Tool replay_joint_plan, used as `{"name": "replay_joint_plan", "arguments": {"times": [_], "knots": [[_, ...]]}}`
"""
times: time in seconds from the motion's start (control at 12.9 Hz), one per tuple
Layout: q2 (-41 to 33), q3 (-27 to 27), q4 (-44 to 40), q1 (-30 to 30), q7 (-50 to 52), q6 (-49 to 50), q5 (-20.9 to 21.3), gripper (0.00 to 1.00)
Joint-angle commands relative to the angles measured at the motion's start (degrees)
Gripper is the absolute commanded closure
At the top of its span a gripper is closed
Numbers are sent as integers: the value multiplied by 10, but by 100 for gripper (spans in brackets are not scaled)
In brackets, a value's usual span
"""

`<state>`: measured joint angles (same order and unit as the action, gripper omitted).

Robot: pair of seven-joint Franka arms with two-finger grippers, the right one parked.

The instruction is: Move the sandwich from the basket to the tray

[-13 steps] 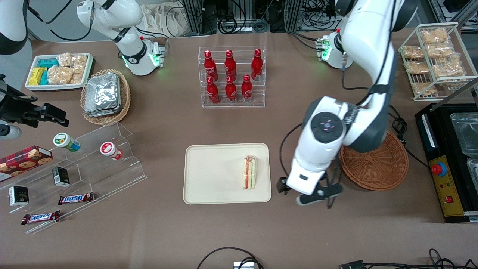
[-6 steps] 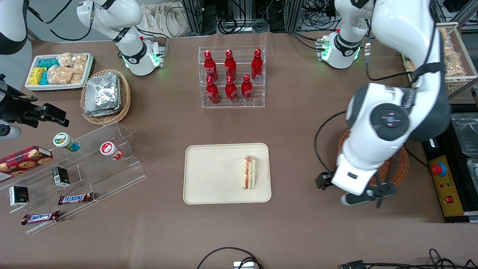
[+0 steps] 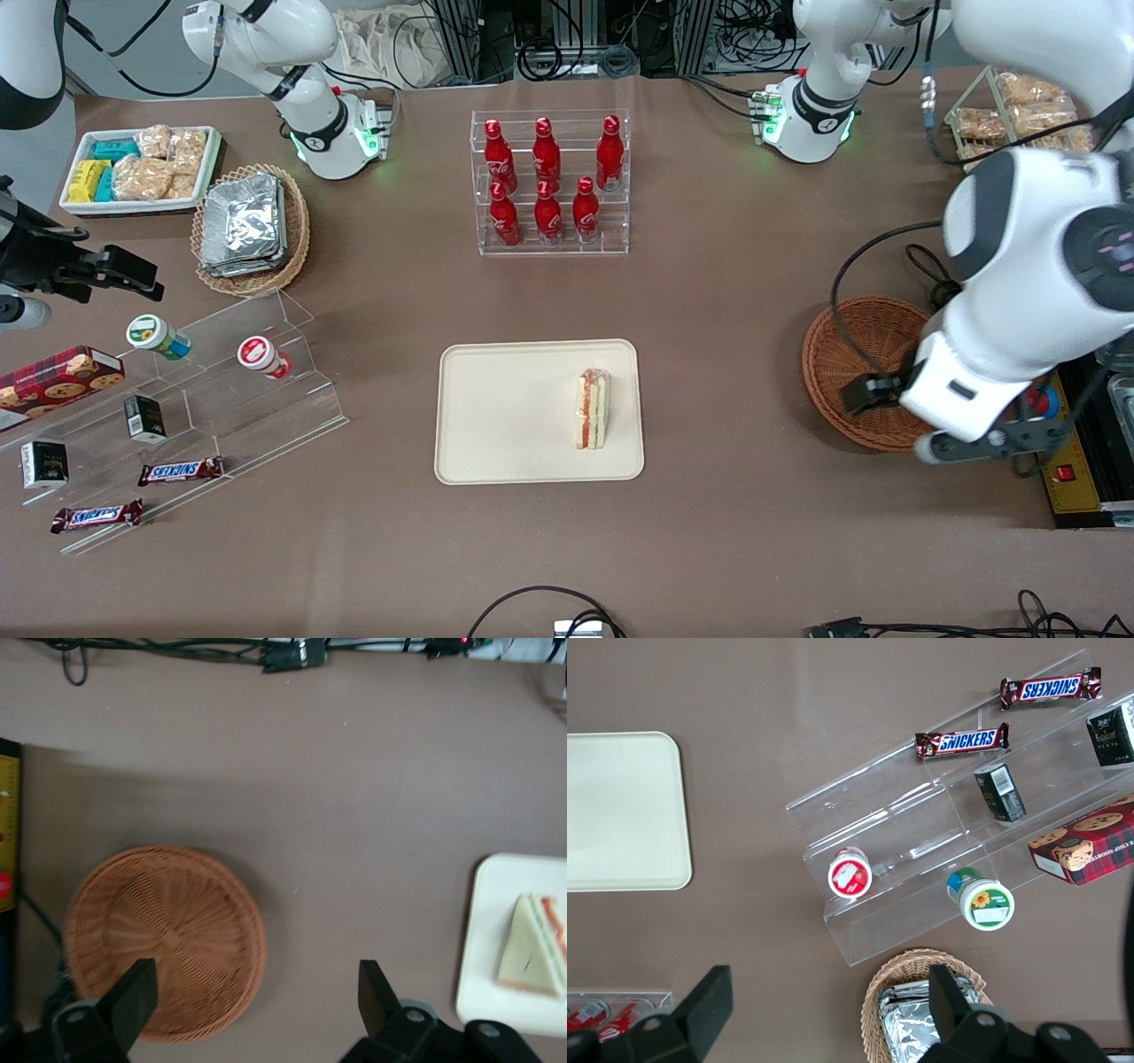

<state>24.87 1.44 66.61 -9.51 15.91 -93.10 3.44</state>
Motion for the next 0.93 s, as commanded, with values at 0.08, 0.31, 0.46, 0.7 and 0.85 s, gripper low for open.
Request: {"name": "replay_joint_plan", "arguments": {"times": [0.08, 0.31, 0.46, 0.7, 0.85], "knots": [[-78, 4, 67, 44, -121, 28, -12, 0], [-134, -13, 119, 49, -167, 26, -9, 0], [-182, -14, 162, 55, -167, 24, -7, 0], [-235, -11, 191, 68, -166, 58, -11, 0], [-255, -9, 196, 72, -166, 78, -19, 0]]}}
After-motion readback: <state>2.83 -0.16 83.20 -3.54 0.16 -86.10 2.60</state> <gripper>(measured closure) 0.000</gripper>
